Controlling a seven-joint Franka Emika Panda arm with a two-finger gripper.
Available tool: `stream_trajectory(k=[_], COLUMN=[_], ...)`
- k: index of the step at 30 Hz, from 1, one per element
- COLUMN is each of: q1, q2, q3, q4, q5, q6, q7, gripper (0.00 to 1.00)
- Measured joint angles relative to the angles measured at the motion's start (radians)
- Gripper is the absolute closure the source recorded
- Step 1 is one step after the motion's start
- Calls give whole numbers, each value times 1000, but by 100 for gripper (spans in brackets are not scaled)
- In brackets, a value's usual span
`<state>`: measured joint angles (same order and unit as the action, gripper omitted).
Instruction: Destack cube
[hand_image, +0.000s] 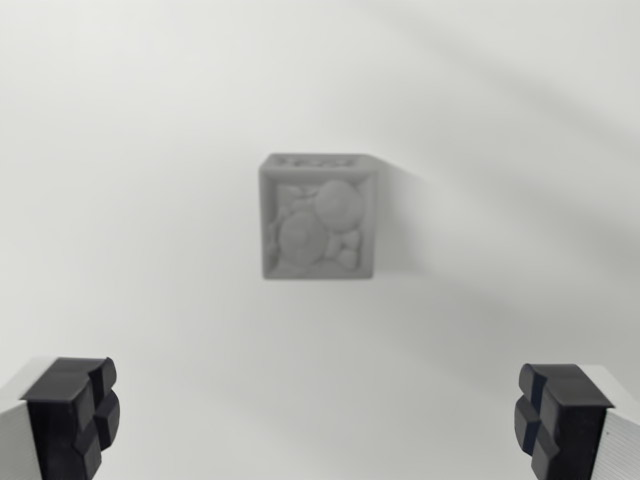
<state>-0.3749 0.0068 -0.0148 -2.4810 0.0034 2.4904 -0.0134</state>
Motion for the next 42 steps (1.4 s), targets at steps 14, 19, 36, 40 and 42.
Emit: stream_trajectory(k=[14, 19, 36, 40, 42], q1=[0, 0, 0, 0, 0], q2=[-112, -140, -199, -204, -206], q3=[0, 0, 0, 0, 0], q4=[46, 64, 123, 130, 133], q5=[-1, -2, -2, -2, -2], q6=[-157, -204, -322, -335, -340], q7=[1, 1, 2, 2, 2], gripper=[0, 0, 0, 0, 0])
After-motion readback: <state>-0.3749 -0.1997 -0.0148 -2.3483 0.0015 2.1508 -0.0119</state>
